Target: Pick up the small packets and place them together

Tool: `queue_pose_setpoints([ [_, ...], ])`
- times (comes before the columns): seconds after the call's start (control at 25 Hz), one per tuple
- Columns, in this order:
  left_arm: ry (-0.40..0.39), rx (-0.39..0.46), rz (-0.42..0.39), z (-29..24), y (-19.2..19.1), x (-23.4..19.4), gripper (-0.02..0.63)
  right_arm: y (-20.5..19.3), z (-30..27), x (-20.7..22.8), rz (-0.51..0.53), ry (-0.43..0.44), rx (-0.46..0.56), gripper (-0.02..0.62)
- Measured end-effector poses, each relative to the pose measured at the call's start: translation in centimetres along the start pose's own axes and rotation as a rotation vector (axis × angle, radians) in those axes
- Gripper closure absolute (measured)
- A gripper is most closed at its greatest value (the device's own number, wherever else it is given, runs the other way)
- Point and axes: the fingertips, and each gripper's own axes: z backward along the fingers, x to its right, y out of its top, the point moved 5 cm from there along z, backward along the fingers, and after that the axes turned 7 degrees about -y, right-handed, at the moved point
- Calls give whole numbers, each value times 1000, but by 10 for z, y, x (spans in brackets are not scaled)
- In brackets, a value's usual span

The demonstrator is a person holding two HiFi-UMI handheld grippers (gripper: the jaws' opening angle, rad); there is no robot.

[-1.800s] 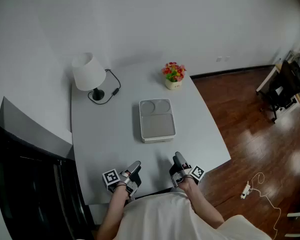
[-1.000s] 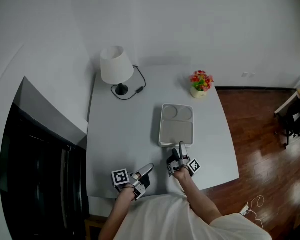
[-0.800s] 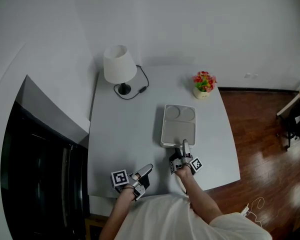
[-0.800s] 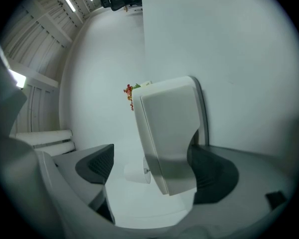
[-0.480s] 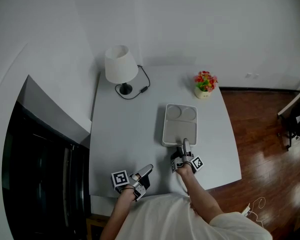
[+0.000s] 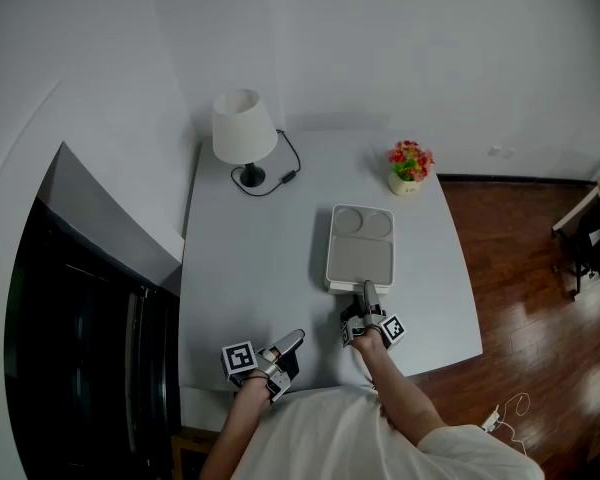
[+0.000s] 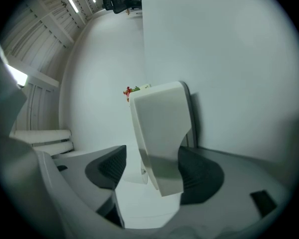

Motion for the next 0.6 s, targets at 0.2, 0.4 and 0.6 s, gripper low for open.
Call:
queue_pose_setpoints([
  [0.2, 3, -3, 10, 6, -5, -4, 367, -3, 14, 4, 5, -1, 3, 302],
  [0.4, 9, -43, 16, 6, -14, -7, 367, -8, 34, 15, 20, -56, 1, 384],
  [0.6, 23, -95, 19, 6, -22, -9, 367, -19, 59, 24, 33, -66, -20, 410],
])
